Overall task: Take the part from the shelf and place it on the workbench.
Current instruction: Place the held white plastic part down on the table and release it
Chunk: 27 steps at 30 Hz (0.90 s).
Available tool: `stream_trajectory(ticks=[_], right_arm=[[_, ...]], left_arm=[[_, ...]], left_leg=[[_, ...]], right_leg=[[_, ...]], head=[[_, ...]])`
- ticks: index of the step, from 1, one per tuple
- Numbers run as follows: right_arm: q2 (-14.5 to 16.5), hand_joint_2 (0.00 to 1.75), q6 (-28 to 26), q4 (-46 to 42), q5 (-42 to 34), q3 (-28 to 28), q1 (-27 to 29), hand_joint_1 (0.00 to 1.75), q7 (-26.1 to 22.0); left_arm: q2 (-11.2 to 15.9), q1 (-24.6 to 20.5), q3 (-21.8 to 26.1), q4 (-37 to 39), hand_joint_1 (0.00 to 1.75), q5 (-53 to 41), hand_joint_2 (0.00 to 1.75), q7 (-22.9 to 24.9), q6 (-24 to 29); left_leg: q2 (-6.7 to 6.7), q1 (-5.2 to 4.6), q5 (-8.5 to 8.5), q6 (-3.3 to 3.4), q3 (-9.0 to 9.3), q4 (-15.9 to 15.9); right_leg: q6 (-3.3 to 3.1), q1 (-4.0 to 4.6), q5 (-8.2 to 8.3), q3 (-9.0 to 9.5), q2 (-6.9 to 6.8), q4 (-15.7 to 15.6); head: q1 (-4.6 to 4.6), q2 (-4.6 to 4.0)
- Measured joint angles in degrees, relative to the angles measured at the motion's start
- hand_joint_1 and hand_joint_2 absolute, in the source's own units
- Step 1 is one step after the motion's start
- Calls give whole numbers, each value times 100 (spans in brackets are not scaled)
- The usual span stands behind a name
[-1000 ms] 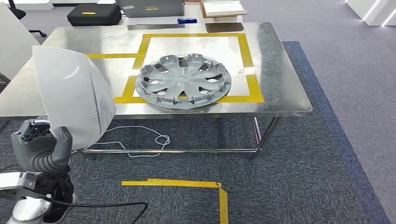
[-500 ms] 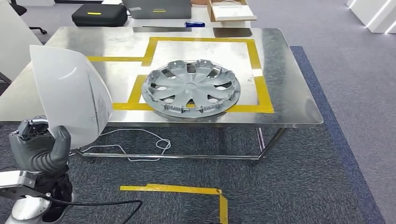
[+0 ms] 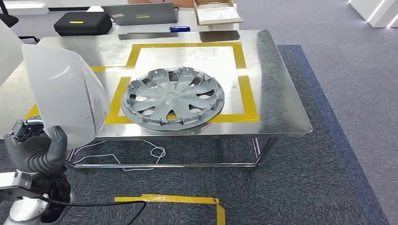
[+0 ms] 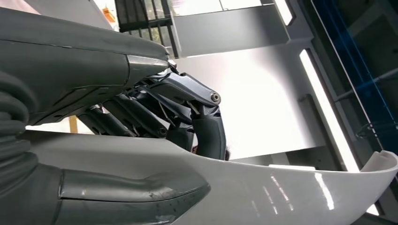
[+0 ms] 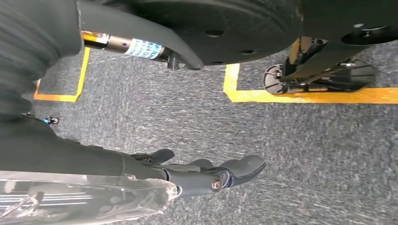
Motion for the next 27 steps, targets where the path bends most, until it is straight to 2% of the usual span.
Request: stream_trajectory(ticks=[2,3,4,5,6,8,9,10,12,13,14,15,16,17,18,19,22,24,25,27], right_arm=[[5,175,3,2,1,1,3,0,0],[12,175,5,7,2,2,-1,0,0],[19,175,7,11,2,3,-6,0,0],[26,175,10,16,3,3,-10,0,1],[28,175,10,20,4,4,-14,0,2],[23,175,12,20,6,5,-17,0,2],[20,175,13,21,7,8,-22,0,2],[16,175,14,21,8,14,-31,0,2],[13,175,14,20,8,27,-46,0,2],[9,175,13,20,7,33,-46,0,3],[5,175,13,20,6,36,-42,0,4],[2,175,13,20,5,38,-37,0,4],[-1,175,12,20,4,39,-33,0,4],[-3,175,11,20,3,39,-31,0,4],[-4,175,10,20,1,40,-31,0,3],[-5,175,11,20,-1,42,-32,0,3],[-4,175,7,20,-11,46,-9,0,9],[4,175,-8,20,-21,46,4,0,15],[8,175,-17,19,-27,46,2,0,16],[11,175,-28,18,-40,48,6,0,17]], left_arm=[[1,0,7,-2,175,1,175,-9,7],[3,-1,10,-3,175,2,175,-15,8],[6,0,14,-7,175,3,175,-22,8],[9,4,17,-15,175,7,175,-28,9],[10,8,20,-25,175,16,175,-36,10],[9,19,26,-48,175,39,175,-50,13],[8,16,27,-56,175,48,175,-56,14],[7,13,29,-61,175,53,175,-60,14],[5,12,29,-64,175,59,175,-62,14],[4,19,29,-65,175,63,175,-62,14],[1,27,29,-65,175,69,175,-61,17],[-3,30,29,-65,175,77,175,-61,21],[-10,33,29,-65,175,86,175,-61,28],[-18,33,28,-65,175,96,175,-60,36],[-28,28,28,-64,175,107,175,-57,45],[-39,22,27,-64,175,117,175,-52,54],[-69,20,27,-64,175,157,175,-27,98],[-102,26,27,-65,175,204,175,10,160],[-123,28,27,-65,175,242,175,35,195],[-166,67,27,-65,175,320,175,70,246]], left_leg=[[0,-85,581,150,103,-602],[3,-135,790,238,163,-893],[6,-183,921,298,214,-1124],[5,-215,958,340,239,-1264],[1,-227,920,357,276,-1341],[-13,-189,936,373,419,-1484],[-14,-161,925,385,502,-1520],[-14,-134,906,392,568,-1548],[-11,-120,849,398,631,-1557],[-14,-115,816,387,654,-1556],[-18,-109,778,375,687,-1555],[-22,-102,736,358,734,-1553],[-23,-93,689,336,797,-1553],[-21,-83,638,312,861,-1556],[-18,-78,594,283,914,-1554],[-16,-76,553,249,939,-1549],[-15,-87,493,158,976,-1513],[-15,-85,417,112,959,-1384],[-15,-78,314,85,863,-1184],[-15,-54,16,36,494,-527]], right_leg=[[-3,34,-113,146,9,-8],[9,48,-168,193,13,-13],[27,55,-214,227,10,-19],[57,56,-231,252,6,-18],[97,61,-226,293,-1,-23],[168,71,-213,312,-15,41],[202,72,-257,248,-17,178],[234,68,-355,119,-16,419],[313,23,-649,-314,-17,1087],[351,0,-744,-531,-17,1338],[382,-18,-737,-684,-18,1442],[403,-29,-592,-734,-19,1350],[412,-38,-319,-683,-21,1065],[407,-40,-37,-572,-23,709],[392,-32,124,-480,-27,391],[351,-21,197,-390,-36,161],[172,0,197,-311,-57,15],[99,-26,223,-251,-56,-21],[78,-41,226,-209,-53,-37],[46,-45,205,-185,-51,-49]], head=[[0,0],[10,0],[10,0],[10,0],[5,0],[-8,-1],[2,-1],[14,-1],[33,0],[34,0],[32,0],[34,0],[34,0],[32,0],[31,0],[28,0],[3,0],[-19,0],[-34,0],[-63,0]])
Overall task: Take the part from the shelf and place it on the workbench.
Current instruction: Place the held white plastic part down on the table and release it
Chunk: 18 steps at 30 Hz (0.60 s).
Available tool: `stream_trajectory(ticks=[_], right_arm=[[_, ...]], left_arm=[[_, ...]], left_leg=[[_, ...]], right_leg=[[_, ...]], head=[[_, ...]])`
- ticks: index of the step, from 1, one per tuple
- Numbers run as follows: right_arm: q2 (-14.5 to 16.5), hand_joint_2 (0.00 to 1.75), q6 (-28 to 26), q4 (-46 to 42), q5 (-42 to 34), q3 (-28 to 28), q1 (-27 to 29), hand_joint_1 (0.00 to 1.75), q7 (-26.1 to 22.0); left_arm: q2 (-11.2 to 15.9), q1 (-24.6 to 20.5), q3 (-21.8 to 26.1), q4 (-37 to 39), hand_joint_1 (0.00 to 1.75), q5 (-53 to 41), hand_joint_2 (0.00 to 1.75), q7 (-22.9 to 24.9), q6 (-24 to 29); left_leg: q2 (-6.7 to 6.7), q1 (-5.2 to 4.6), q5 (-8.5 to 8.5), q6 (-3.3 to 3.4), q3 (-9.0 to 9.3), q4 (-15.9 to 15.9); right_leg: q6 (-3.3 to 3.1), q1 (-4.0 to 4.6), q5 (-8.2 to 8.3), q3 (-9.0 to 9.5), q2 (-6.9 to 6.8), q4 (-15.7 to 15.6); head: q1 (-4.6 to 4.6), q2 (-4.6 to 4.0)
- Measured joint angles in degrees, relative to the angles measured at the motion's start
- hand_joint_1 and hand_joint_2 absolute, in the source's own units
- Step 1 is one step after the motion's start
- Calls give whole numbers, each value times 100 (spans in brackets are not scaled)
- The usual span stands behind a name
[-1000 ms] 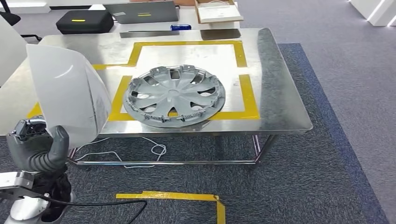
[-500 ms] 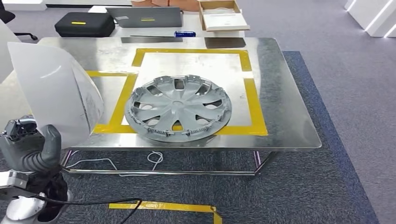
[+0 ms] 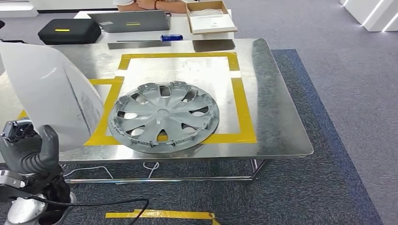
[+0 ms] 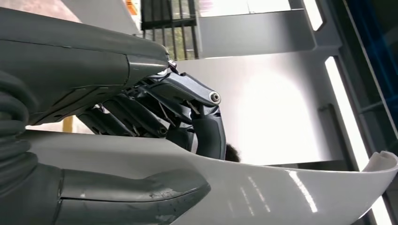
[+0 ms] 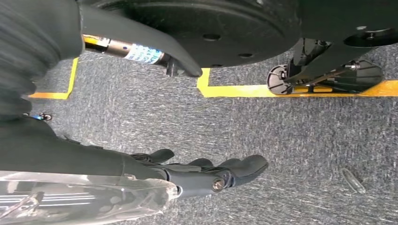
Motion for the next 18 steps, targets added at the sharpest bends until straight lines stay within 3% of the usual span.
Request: stream_trajectory(ticks=[2,3,6,7,9,12,14,16,17,18], right_arm=[[0,175,-2,-1,-10,1,19,0,1],[1,175,-2,-1,-16,1,28,0,6],[28,175,14,-32,-35,-1,34,0,59],[46,175,33,-64,-38,-2,34,0,91],[91,175,98,-166,-50,-3,46,0,161],[170,175,186,-354,-73,-5,67,0,220],[214,175,220,-451,-76,-6,68,0,240],[246,175,263,-531,-74,-6,85,0,250],[262,175,298,-577,-73,-7,103,0,253],[275,175,341,-623,-70,-8,122,0,252]], left_arm=[[-38,66,0,2,175,43,175,11,28],[-52,89,0,3,175,61,175,13,41],[-95,104,0,3,175,103,175,40,155],[-111,104,-1,2,175,98,175,54,213],[-136,119,-4,-4,175,67,175,68,320],[-147,113,-6,-25,175,23,175,72,401],[-156,96,-7,-44,175,-3,175,77,426],[-167,120,-7,-50,175,-49,175,63,485],[-171,144,-7,-51,175,-79,175,40,525],[-171,170,-7,-54,175,-110,175,7,566]], left_leg=[[0,16,-139,-27,-353,500],[0,19,-51,-32,-415,505],[1,18,600,-11,-159,-330],[3,10,692,11,-61,-612],[4,-9,711,63,4,-838],[6,10,775,163,28,-898],[13,21,794,217,43,-923],[13,4,787,240,42,-922],[13,-9,782,247,44,-920],[10,-22,779,252,48,-919]], right_leg=[[-14,3,-28,16,7,1],[-12,3,-42,32,12,1],[21,8,-91,115,26,5],[46,18,-106,123,30,12],[108,37,-133,115,33,19],[206,41,-220,86,31,85],[255,32,-506,-126,30,547],[282,27,-849,-481,28,1303],[285,26,-913,-606,28,1555],[276,27,-868,-639,28,1608]], head=[[-3,0],[-3,0],[-3,0],[-10,0],[-21,0],[-16,0],[7,0],[18,0],[16,0],[17,0]])
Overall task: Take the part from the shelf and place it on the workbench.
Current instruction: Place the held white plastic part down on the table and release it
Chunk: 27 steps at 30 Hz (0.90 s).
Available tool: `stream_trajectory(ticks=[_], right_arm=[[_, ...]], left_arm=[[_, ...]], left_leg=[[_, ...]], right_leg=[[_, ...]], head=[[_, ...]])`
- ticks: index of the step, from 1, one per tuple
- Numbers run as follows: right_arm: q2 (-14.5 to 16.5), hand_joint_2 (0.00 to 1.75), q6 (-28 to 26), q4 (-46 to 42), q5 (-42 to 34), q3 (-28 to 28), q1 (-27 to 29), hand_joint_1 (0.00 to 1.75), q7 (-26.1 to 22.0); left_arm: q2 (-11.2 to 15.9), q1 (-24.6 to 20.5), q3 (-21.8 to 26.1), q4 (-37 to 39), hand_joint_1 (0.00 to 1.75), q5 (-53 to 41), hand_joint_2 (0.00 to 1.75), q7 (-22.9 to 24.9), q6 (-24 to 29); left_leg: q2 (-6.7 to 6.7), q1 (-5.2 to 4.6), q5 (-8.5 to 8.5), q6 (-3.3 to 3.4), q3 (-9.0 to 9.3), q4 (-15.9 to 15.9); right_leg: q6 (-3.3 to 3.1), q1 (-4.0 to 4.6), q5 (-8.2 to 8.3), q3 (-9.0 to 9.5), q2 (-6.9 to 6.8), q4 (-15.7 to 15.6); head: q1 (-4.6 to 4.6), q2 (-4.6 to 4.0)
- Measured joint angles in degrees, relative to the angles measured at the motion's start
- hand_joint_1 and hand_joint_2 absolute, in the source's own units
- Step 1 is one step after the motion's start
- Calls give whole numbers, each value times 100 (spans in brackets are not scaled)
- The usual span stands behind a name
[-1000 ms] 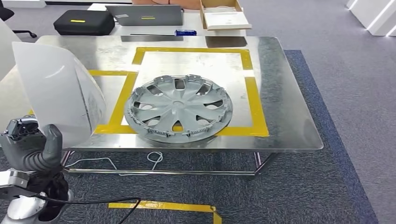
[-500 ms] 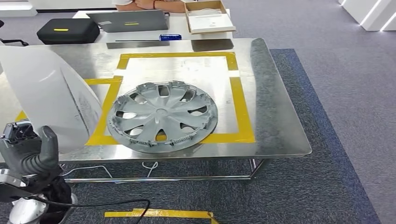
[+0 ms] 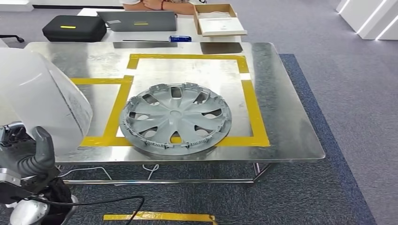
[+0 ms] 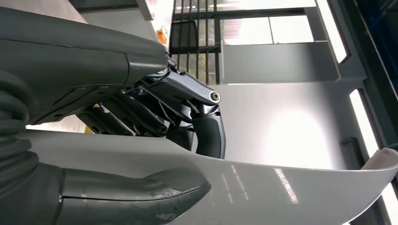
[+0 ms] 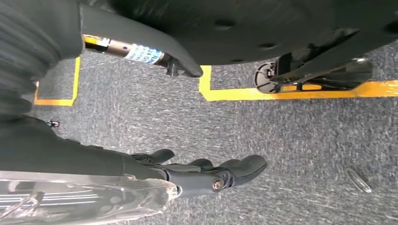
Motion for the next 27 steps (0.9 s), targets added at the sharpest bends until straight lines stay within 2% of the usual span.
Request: stream_trajectory(ticks=[1,3,4,5,8,10,11,13,14,15,16,18,20,24,26,27], right_arm=[[11,175,45,-45,5,-2,16,0,-4],[19,175,109,-119,22,-4,29,0,-19],[21,175,128,-149,32,-5,31,0,-28],[23,175,139,-175,40,-5,35,0,-33],[35,175,160,-222,57,-13,70,0,-39],[50,175,168,-239,64,-19,86,0,-43],[57,175,173,-247,69,-22,87,0,-45],[59,175,189,-260,76,-36,91,0,-45],[59,175,201,-264,80,-47,94,0,-44],[60,175,218,-269,83,-57,96,0,-44],[62,175,240,-275,86,-66,99,0,-47],[67,175,290,-301,94,-78,103,0,-57],[70,175,330,-347,104,-91,107,0,-67],[72,175,389,-443,135,-115,118,0,-71],[72,175,395,-477,143,-125,119,0,-72],[73,175,397,-488,145,-130,120,0,-73]], left_arm=[[1,26,1,-10,175,-32,175,-30,38],[7,66,8,-54,175,-87,175,-59,103],[18,86,25,-84,175,-117,175,-60,142],[36,109,59,-111,175,-146,175,-60,184],[140,164,271,-178,175,-219,175,-15,278],[262,180,497,-219,175,-243,175,55,291],[327,198,644,-233,175,-245,175,94,286],[425,282,984,-243,175,-205,175,154,248],[454,348,1159,-244,175,-170,175,171,218],[477,422,1341,-250,175,-126,175,172,185],[493,498,1524,-264,175,-80,175,163,156],[507,649,1877,-323,175,6,175,125,103],[504,783,2167,-386,175,66,175,87,69],[481,996,2639,-481,175,116,175,58,40],[471,1033,2785,-526,175,132,175,56,36],[465,1050,2835,-543,175,136,175,54,35]], left_leg=[[-4,-15,-3,3,8,1],[-12,-43,-9,3,25,1],[-14,-58,-15,-6,26,6],[-14,-65,-17,-23,23,8],[-12,-56,-11,-106,9,6],[-13,-50,-140,-177,-49,155],[-14,-40,-292,-216,-145,382],[-13,2,-644,-292,-447,1061],[-12,26,-737,-321,-568,1332],[-12,48,-725,-346,-615,1439],[-11,67,-605,-366,-561,1333],[-10,103,-240,-402,-221,664],[-20,107,-68,-371,51,108],[-28,84,-69,-192,91,-7],[-23,92,-55,-114,93,-26],[-21,87,-57,-91,91,-26]], right_leg=[[-21,2,150,79,0,-176],[-108,21,525,447,-2,-940],[-147,32,643,629,-5,-1290],[-177,44,694,744,-6,-1511],[-214,44,725,813,1,-1652],[-256,8,773,844,-12,-1722],[-273,-13,791,857,-19,-1748],[-293,-16,791,858,-24,-1752],[-294,-18,788,857,-23,-1749],[-293,-20,785,858,-20,-1745],[-287,-25,779,859,-16,-1738],[-248,-38,753,864,-7,-1706],[-181,-23,714,849,3,-1655],[-70,-18,666,818,5,-1626],[-25,-26,439,650,-5,-1277],[-13,-27,250,483,-9,-918]], head=[[0,0],[-2,0],[-3,0],[-6,0],[-3,0],[-20,0],[-32,0],[-50,0],[-49,0],[-49,0],[-49,0],[-49,0],[-56,0],[-55,0],[-35,0],[-24,0]])
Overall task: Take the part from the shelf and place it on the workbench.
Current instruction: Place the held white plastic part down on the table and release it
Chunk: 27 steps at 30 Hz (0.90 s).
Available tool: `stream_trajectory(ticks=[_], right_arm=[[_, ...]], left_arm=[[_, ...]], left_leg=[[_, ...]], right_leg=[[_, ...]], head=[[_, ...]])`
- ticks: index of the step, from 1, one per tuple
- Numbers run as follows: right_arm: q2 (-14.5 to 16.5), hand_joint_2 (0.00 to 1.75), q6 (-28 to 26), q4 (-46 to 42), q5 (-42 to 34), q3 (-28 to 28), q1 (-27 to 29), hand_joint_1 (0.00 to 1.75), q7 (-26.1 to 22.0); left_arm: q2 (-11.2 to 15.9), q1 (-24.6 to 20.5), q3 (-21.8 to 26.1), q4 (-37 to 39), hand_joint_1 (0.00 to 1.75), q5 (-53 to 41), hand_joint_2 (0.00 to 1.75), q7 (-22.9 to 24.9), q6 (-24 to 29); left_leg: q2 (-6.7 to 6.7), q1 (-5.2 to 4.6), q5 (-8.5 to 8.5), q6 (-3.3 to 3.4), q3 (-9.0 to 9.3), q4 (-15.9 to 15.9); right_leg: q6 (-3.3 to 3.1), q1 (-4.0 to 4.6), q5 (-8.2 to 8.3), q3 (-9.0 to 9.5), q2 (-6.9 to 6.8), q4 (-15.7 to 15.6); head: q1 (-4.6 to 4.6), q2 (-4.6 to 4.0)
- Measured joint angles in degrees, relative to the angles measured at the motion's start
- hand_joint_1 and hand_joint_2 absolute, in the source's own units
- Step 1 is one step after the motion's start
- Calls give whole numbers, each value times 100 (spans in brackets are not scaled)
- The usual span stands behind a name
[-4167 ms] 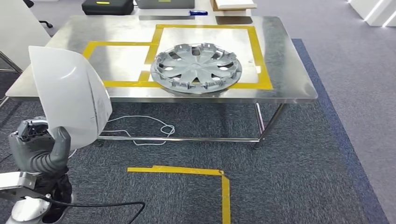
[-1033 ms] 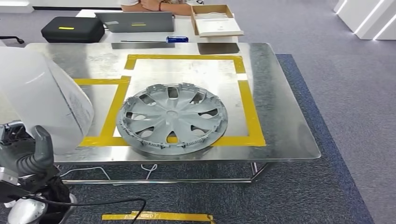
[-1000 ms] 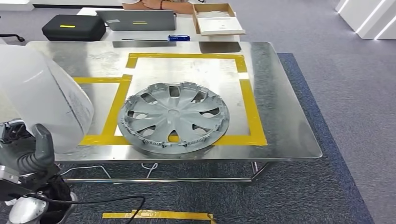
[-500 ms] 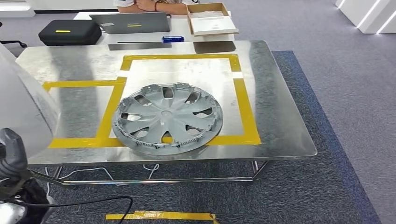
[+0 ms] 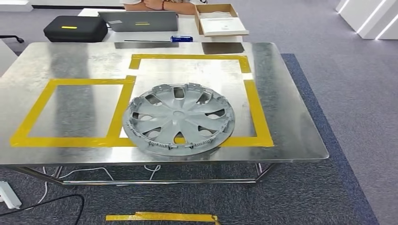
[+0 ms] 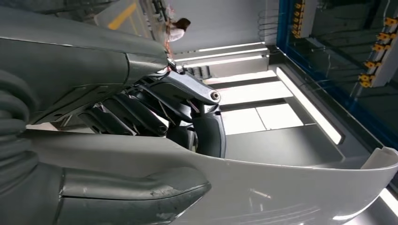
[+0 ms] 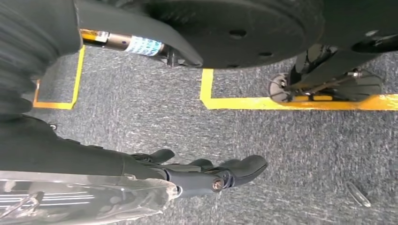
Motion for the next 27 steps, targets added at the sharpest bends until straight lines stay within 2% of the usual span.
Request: stream_trajectory(ticks=[2,3,4,5,7,8,9,11,13,15,17,18,19,20,22,23,25,27], right_arm=[[0,175,2,-13,2,-11,2,0,-1],[0,175,3,-16,2,-17,3,0,-1],[0,175,3,-20,2,-23,3,0,-1],[0,175,3,-24,2,-27,3,0,-1],[0,175,4,-39,3,-32,3,0,-1],[1,175,5,-49,5,-32,2,0,-2],[3,175,8,-60,9,-34,3,0,-3],[10,175,17,-76,21,-45,8,0,-5],[20,175,25,-83,33,-56,12,0,-8],[26,175,28,-84,44,-61,11,0,-12],[26,175,29,-85,52,-66,11,0,-14],[26,175,29,-85,54,-71,11,0,-14],[26,175,32,-85,55,-75,12,0,-14],[26,175,36,-85,56,-80,12,0,-14],[26,175,42,-85,67,-87,11,0,-17],[25,175,36,-85,78,-89,10,0,-24],[20,175,18,-84,103,-91,9,0,-37],[17,175,6,-83,114,-91,8,0,-42]], left_arm=[[-14,29,63,-8,175,1,175,-2,-1],[-21,39,89,-9,175,1,175,-2,-1],[-27,44,113,-9,175,2,175,-2,-2],[-34,48,135,-12,175,2,175,-2,-3],[-48,50,165,-20,175,5,175,-2,-4],[-55,54,181,-23,175,8,175,1,-3],[-62,60,208,-24,175,16,175,5,-2],[-70,71,291,-24,175,64,175,34,-12],[-63,66,410,-20,175,169,175,94,-75],[-44,26,551,-1,175,291,175,158,-188],[-30,-22,673,42,175,361,175,198,-280],[-28,-36,715,65,175,374,175,209,-303],[-25,-47,752,85,175,380,175,213,-315],[-20,-62,781,100,175,382,175,213,-320],[-4,-103,834,126,175,387,175,224,-346],[2,-134,852,140,175,400,175,246,-384],[6,-189,867,172,175,426,175,306,-471],[7,-210,867,190,175,438,175,337,-511]], left_leg=[[3,-17,-2,16,-4,3],[3,-28,-3,18,-3,4],[2,-37,-4,19,2,4],[-2,-46,-5,19,10,5],[-10,-67,-12,8,20,10],[-13,-77,-15,-9,17,15],[-14,-81,-16,-33,10,19],[-11,-75,-7,-95,6,13],[-7,-63,-83,-158,-18,95],[-3,-46,-382,-220,-215,546],[-1,-27,-724,-268,-541,1257],[0,-18,-777,-284,-643,1485],[0,-9,-713,-295,-651,1513],[0,0,-546,-303,-556,1325],[2,15,-164,-312,-206,615],[0,16,-68,-293,-65,312],[-6,6,-62,-237,33,74],[-8,3,-63,-202,24,66]], right_leg=[[5,1,-316,-373,-2,782],[-4,2,-342,-473,-2,976],[-22,5,-253,-463,-2,941],[-50,9,-75,-343,-2,682],[-129,29,294,60,-3,-143],[-153,40,391,224,-5,-460],[-167,51,426,322,-3,-647],[-174,60,431,362,7,-717],[-218,38,472,379,6,-766],[-257,11,501,393,-12,-804],[-271,12,501,385,-26,-804],[-272,14,499,384,-29,-801],[-271,14,498,386,-29,-797],[-266,12,494,390,-28,-791],[-233,19,473,395,-23,-763],[-206,32,458,382,-21,-738],[-158,59,443,351,-20,-707],[-140,60,447,339,-22,-706]], head=[[4,0],[5,0],[5,0],[5,0],[5,0],[1,0],[0,0],[-2,0],[-16,0],[-48,0],[-61,0],[-60,0],[-61,0],[-61,0],[-63,0],[-64,0],[-60,0],[-55,0]])
